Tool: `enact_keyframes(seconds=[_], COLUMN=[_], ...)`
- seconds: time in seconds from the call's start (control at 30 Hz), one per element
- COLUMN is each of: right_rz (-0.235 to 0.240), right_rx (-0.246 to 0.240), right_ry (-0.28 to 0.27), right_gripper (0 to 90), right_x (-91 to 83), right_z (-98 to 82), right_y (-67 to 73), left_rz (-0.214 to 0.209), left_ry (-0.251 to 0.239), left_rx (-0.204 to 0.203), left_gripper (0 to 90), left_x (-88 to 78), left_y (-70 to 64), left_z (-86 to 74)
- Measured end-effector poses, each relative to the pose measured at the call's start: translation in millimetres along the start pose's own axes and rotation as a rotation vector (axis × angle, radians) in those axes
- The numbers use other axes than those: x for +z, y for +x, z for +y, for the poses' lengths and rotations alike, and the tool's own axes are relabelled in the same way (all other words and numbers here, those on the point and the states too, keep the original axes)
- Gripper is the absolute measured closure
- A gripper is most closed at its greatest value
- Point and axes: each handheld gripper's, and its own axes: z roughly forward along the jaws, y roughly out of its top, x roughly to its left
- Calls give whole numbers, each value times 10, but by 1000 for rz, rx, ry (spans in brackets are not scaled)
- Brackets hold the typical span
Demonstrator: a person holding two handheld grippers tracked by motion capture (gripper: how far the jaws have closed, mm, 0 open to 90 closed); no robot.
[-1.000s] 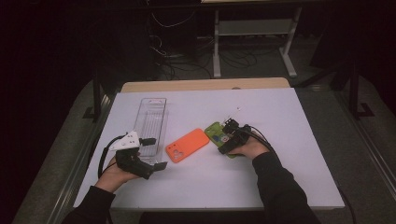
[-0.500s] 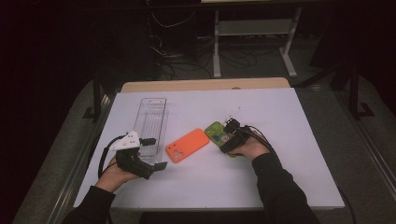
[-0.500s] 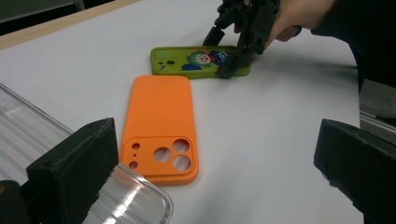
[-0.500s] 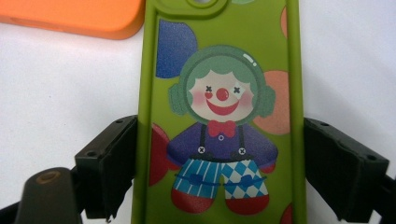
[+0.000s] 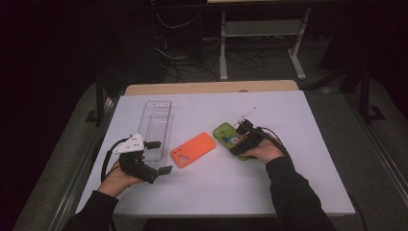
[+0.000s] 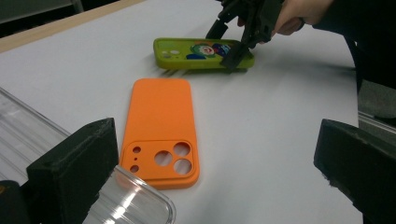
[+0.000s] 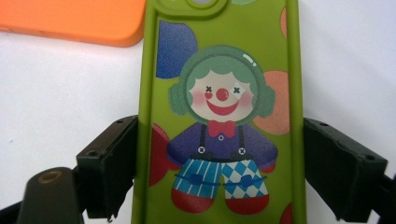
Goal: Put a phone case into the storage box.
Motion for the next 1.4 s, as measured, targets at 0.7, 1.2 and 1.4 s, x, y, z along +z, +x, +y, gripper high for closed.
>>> enact_keyframes(seconds=[0.7, 1.2, 1.4], right_rz=[77, 118, 147], right_rx=[-149, -329, -395], right_ry=[-52, -47, -36], right_gripper=[156, 155, 155], right_x=[-527, -552, -523], right_z=[-81, -83, -93], right_y=[-243, -50, 75], left_rz=[-60, -165, -196], left_ry=[43, 63, 100], left_rx=[70, 153, 200], left_gripper=[0, 0, 0], left_x=[387, 791, 878], left_y=[52, 63, -29], left_z=[506, 830, 813])
